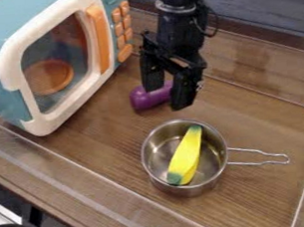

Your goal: Put the eggplant in the silver pot

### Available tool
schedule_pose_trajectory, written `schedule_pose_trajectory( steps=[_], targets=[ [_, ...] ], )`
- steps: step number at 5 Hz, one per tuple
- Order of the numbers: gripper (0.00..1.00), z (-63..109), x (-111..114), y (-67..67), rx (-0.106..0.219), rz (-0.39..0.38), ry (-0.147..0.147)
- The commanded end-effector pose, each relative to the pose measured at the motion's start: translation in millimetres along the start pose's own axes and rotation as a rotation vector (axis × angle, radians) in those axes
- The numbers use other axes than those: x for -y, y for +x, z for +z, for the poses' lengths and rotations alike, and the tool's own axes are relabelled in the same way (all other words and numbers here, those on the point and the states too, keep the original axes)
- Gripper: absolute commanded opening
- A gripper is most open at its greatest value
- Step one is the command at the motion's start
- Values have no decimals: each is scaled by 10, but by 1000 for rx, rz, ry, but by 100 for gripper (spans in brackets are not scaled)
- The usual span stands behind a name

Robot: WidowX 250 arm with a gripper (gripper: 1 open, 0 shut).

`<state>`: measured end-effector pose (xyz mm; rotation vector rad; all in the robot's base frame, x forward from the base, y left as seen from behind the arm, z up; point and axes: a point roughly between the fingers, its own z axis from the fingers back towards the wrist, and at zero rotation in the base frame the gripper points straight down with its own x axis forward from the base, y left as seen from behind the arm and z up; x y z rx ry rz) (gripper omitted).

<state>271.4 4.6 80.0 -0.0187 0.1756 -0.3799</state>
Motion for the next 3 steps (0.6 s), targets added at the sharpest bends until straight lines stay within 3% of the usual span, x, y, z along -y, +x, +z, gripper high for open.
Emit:
schedule_pose_trajectory(
  steps=[1, 3],
  targets=[
    [100, 94, -54, -6, 52, -11, 31],
    [100, 39, -83, 2, 63, -22, 43]
  ],
)
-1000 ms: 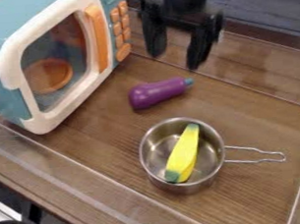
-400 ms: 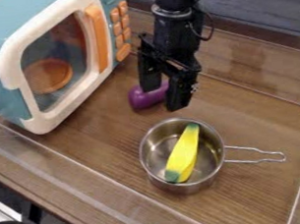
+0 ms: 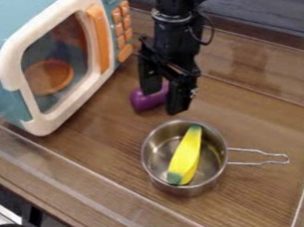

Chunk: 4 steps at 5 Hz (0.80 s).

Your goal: Put the eggplant in the silver pot

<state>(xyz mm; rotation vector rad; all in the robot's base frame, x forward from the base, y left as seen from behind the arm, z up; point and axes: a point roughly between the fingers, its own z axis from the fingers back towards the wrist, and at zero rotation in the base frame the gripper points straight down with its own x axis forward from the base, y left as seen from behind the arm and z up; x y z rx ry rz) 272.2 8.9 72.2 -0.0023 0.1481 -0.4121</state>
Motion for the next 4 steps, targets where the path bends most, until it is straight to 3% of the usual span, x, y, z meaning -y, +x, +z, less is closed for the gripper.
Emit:
schedule_pose_trajectory(
  steps=[1, 4],
  targets=[
    [100, 92, -51, 0, 44, 4, 26],
    [100, 46, -78, -2, 59, -6, 46]
  ],
)
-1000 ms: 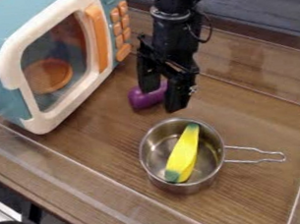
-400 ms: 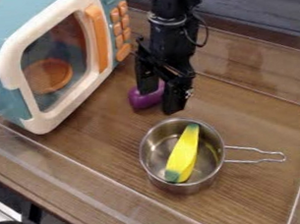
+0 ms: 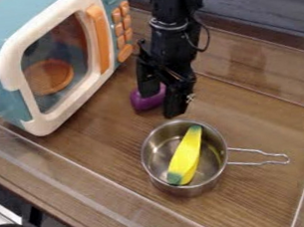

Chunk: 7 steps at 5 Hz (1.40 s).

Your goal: Put the eggplant in the silver pot

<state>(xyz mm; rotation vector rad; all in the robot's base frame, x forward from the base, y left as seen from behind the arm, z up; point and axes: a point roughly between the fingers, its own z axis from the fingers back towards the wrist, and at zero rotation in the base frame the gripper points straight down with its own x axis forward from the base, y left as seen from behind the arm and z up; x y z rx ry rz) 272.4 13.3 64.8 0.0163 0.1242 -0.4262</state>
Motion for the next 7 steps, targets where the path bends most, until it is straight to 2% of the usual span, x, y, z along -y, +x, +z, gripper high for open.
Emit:
schedule_pose_trajectory(
  steps=[1, 7],
  targets=[
    [100, 119, -43, -1, 44, 5, 30],
    [100, 174, -47, -14, 82, -37, 100]
  ],
)
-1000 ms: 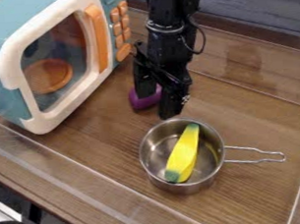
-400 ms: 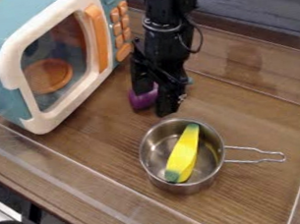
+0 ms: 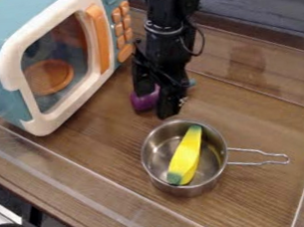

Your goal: Put the eggplant in the silver pot

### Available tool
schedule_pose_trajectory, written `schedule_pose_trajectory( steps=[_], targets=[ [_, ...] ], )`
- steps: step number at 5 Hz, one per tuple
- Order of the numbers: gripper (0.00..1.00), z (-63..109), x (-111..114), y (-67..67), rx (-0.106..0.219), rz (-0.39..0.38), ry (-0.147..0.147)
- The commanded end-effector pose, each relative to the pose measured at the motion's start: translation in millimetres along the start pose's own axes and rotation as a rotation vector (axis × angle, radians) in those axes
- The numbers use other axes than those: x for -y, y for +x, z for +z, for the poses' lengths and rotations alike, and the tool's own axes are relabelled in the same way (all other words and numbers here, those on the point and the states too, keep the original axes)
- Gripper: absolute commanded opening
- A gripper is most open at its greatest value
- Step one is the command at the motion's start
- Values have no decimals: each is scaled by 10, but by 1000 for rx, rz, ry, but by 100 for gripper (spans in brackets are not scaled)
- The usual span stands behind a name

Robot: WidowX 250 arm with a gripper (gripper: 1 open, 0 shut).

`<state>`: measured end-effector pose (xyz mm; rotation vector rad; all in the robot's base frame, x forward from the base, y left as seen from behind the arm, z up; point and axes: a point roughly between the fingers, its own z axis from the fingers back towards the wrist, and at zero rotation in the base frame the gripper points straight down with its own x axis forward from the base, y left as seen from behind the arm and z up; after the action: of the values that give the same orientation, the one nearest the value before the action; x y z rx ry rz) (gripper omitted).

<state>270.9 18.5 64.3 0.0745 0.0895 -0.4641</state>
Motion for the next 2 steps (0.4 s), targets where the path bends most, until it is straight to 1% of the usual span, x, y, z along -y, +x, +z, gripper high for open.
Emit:
schedule_pose_trajectory(
  steps=[1, 2],
  targets=[
    [100, 186, -19, 26, 67, -10, 46],
    [100, 165, -27, 30, 70, -16, 51]
  ],
)
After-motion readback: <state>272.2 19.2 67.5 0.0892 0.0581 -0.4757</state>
